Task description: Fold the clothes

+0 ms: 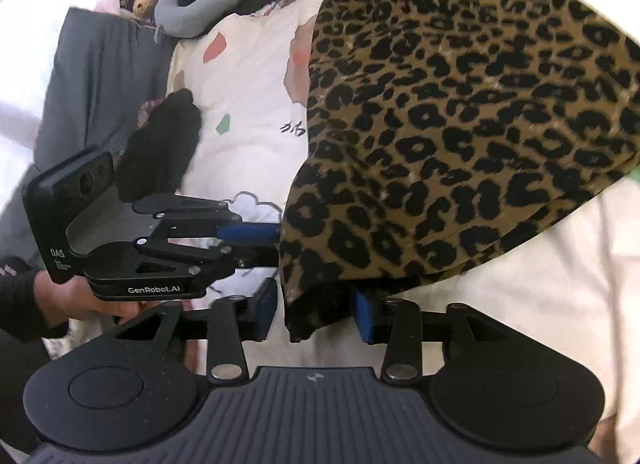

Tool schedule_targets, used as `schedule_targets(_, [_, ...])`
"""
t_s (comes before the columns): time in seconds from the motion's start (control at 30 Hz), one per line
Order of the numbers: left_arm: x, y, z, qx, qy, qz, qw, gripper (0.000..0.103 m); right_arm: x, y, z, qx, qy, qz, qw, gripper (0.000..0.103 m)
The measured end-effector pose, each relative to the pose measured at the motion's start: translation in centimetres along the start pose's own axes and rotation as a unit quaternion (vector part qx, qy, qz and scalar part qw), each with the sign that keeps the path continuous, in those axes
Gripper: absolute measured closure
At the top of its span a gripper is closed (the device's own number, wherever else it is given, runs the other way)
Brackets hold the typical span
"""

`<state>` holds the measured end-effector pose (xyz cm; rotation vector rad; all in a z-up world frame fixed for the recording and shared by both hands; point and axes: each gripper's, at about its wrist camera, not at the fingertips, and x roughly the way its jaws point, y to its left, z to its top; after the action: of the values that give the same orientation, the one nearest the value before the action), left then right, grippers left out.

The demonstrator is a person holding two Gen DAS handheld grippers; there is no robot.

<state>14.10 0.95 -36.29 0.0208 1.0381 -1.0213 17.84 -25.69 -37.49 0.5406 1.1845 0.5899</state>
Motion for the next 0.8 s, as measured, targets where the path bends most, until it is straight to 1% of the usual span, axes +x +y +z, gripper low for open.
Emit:
schedule_targets(0.03, [-0.2, 0.0, 0.1, -0.001, -0.003, 0.0, 1.0, 0.086, -0.2, 0.0, 0.1, 0.002, -0.005, 0.007, 1.0, 0.084])
schedule_targets(0.1, [-0.7, 0.0, 0.2, 0.001, -0.006, 0.003, 1.0, 0.086, -0.7, 0.1, 0.4, 0.002, -0.016, 0.019, 1.0, 0.095])
schedule_targets(0.17, [-1.1, 0.1, 0.3, 0.001, -0.008, 0.005, 1.0, 0.086, -1.2, 0.1, 0.7, 0.01, -0.026, 0.029, 0.999, 0.099])
schedule_targets(0.3, [-1.9, 0.3, 0.1, 0.002, -0.008, 0.019, 0.9998, 0.088, -1.6, -0.3, 1.3, 0.03, -0.038, 0.043, 0.998, 0.099])
schedule_targets(0.4, [-2.2, 0.5, -0.2, 0.0, 0.0, 0.029, 0.9996, 0.089, -1.2, -0.2, 1.5, 0.029, -0.032, 0.046, 0.998, 0.098])
schedule_targets(0.43, [-2.1, 0.7, -0.4, -0.004, 0.006, 0.028, 0.9996, 0.087, -0.9, -0.1, 1.6, 0.029, -0.028, 0.047, 0.998, 0.098])
schedule_targets(0.5, [-1.7, 0.8, -0.8, -0.008, 0.017, 0.028, 0.9994, 0.078, -0.2, 0.0, 1.5, 0.028, -0.019, 0.05, 0.998, 0.098])
schedule_targets(0.57, [-1.2, 0.6, -1.3, -0.002, 0.023, 0.031, 0.9993, 0.055, 0.5, 0.2, 1.4, 0.024, -0.011, 0.052, 0.998, 0.098])
schedule_targets(0.6, [-0.9, 0.4, -1.5, 0.004, 0.024, 0.033, 0.9992, 0.052, 0.7, 0.2, 1.4, 0.024, -0.009, 0.054, 0.998, 0.098])
schedule_targets(0.67, [-0.2, 0.2, -1.7, 0.013, 0.026, 0.044, 0.9986, 0.05, 0.8, 0.3, 1.5, 0.027, -0.009, 0.059, 0.998, 0.098])
schedule_targets(0.73, [0.3, 0.3, -1.7, 0.009, 0.024, 0.053, 0.9983, 0.05, 0.8, 0.3, 1.4, 0.029, -0.007, 0.063, 0.998, 0.098])
schedule_targets(0.8, [0.5, 0.4, -1.6, 0.011, 0.017, 0.055, 0.9983, 0.05, 0.9, 0.3, 1.3, 0.031, -0.005, 0.067, 0.997, 0.098])
